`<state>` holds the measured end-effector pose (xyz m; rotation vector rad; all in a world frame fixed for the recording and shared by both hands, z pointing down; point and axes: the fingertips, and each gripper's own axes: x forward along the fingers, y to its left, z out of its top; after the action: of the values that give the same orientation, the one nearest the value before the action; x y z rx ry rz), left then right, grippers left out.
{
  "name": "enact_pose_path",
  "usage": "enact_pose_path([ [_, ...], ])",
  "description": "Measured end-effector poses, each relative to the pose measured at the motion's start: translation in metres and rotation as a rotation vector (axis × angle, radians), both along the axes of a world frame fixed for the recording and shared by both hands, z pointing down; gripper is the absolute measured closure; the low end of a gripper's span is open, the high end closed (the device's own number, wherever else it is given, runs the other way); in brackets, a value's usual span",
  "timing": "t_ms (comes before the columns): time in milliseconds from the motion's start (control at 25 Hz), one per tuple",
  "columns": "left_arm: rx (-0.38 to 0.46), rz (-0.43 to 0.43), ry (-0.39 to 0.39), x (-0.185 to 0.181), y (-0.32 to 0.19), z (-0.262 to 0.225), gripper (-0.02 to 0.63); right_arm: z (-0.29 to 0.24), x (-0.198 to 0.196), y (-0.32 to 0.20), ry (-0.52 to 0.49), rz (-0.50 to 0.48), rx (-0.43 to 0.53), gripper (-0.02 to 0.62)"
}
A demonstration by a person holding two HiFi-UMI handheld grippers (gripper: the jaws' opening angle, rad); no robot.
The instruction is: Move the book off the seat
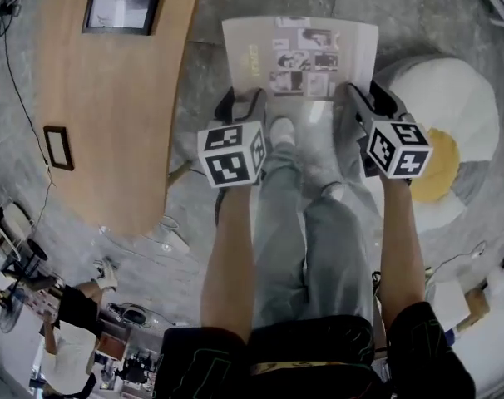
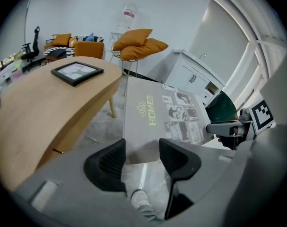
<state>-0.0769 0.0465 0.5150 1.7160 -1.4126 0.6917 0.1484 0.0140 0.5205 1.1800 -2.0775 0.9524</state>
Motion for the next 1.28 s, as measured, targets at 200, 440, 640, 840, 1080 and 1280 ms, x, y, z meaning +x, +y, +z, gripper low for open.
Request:
enact_pose_path([
  [200, 0.038, -0.171, -0.019, 0.007, 0.016, -0.025, 0.38, -0.019, -0.002, -0.023, -0.026, -0.161, 0.037, 0.405],
  [440, -0.009, 0.458, 0.096, 0.109, 0.042, -0.026, 0.382, -0.045, 0.098, 0.143, 0.083, 0.473, -0.002, 0.405],
  [640, -0.004, 0.478, 0.092, 0.141, 0.065, -0.035, 0.38, -0.054, 0.13, 0.174, 0.072, 0.498, 0.006, 0.405],
  [840, 0.015, 0.242, 0.072, 0.101, 0.053, -0.037, 0.382, -0.049, 0.103, 0.114, 0.05, 0.289, 0.014, 0.405],
  [1080, 0.007, 0.061, 0.046, 0.043, 0.032, -0.031, 0.382, -0.038, 0.047, 0.051, 0.026, 0.103, 0.001, 0.405],
  [1280, 0.018, 0.01, 0.005, 0.035, 0.03, -0.037, 0.382, -0.036, 0.036, 0.033, -0.004, 0.039, -0.006, 0.405],
])
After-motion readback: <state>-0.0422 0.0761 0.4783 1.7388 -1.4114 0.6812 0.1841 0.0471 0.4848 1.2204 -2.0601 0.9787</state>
